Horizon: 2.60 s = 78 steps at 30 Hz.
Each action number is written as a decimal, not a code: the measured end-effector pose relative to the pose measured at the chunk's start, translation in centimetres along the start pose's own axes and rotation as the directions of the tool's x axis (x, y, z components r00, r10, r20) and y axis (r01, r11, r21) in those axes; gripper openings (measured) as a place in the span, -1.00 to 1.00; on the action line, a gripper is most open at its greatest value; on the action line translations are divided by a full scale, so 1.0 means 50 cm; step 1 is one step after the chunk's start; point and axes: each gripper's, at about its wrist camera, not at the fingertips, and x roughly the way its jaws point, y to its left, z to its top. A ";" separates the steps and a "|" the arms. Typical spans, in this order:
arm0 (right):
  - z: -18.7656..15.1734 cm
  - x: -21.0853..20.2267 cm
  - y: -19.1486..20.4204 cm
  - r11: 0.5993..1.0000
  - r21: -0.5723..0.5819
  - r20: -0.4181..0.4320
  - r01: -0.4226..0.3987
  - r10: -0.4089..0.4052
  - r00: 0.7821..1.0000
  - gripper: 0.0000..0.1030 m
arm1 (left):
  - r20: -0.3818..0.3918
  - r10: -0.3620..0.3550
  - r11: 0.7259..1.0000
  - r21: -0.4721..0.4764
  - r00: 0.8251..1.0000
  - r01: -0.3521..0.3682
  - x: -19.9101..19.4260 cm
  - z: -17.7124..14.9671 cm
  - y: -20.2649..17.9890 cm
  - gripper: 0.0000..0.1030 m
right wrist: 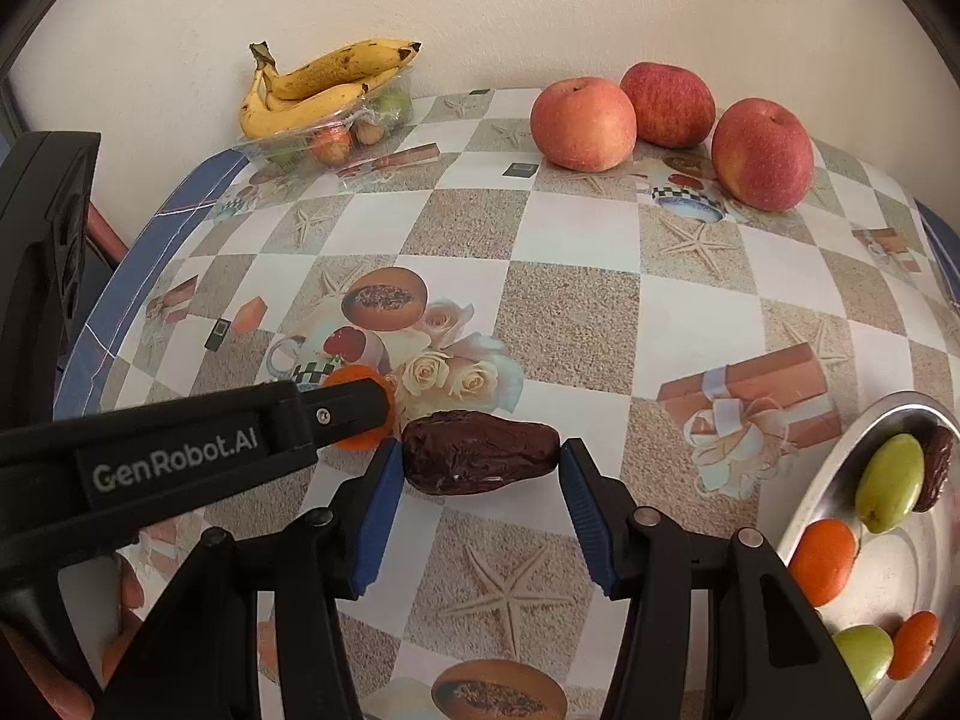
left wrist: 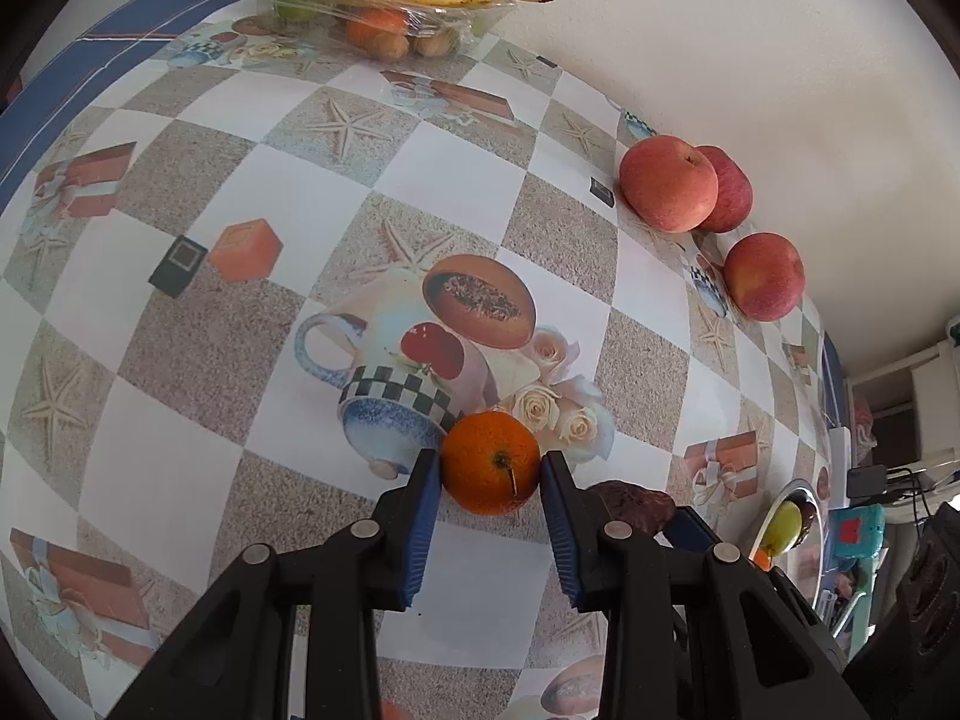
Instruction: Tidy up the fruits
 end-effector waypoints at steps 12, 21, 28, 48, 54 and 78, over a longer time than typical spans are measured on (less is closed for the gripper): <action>-0.038 -0.089 -0.007 0.999 0.002 0.029 0.033 -0.034 0.999 0.07 | 0.070 0.016 1.000 0.025 0.997 -0.018 -0.068 -0.026 -0.018 -0.30; -0.067 -0.164 -0.058 0.995 0.067 0.055 0.069 -0.073 0.996 0.07 | 0.094 -0.009 0.994 0.113 0.996 -0.002 -0.100 -0.061 -0.095 -0.30; -0.100 -0.214 -0.210 0.948 0.265 0.021 0.179 -0.191 0.981 0.07 | -0.043 -0.129 0.948 0.288 0.991 0.136 -0.061 -0.142 -0.248 -0.30; -0.225 -0.252 -0.344 0.878 0.428 -0.079 0.214 -0.199 0.977 0.08 | -0.156 -0.092 0.930 0.340 0.984 0.140 -0.027 -0.251 -0.289 0.43; -0.244 -0.242 -0.326 0.888 0.410 -0.093 0.209 -0.187 0.978 0.25 | -0.020 0.094 0.929 0.362 0.995 -0.080 -0.057 -0.261 -0.223 1.00; -0.262 -0.278 -0.229 0.924 0.333 -0.009 0.187 -0.195 0.981 0.75 | 0.144 0.352 0.862 0.334 0.925 -0.380 -0.148 -0.293 -0.125 1.00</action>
